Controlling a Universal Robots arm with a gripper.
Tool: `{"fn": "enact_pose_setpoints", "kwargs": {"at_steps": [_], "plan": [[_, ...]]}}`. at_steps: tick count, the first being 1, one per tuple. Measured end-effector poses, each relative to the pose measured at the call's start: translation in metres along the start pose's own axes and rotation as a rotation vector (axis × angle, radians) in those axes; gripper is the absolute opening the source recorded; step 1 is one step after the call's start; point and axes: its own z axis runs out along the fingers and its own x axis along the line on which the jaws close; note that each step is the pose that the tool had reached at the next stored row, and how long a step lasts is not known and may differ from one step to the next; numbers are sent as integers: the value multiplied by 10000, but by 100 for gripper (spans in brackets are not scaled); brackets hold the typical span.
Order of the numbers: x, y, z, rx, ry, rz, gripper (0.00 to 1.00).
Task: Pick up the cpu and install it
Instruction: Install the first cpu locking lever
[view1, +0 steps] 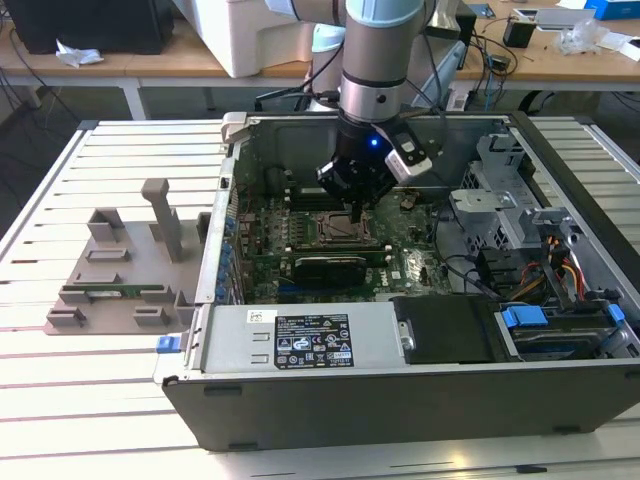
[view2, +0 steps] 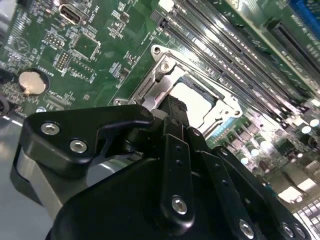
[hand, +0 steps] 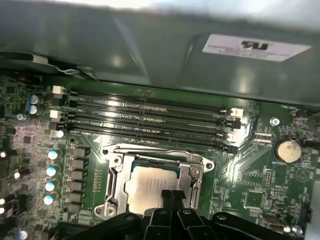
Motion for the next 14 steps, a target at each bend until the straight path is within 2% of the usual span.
{"fn": "enact_pose_setpoints", "kwargs": {"at_steps": [10, 14], "plan": [[8, -10, -281, 62, 7, 2, 11], [13, -15, -429, 86, 9, 3, 11]]}}
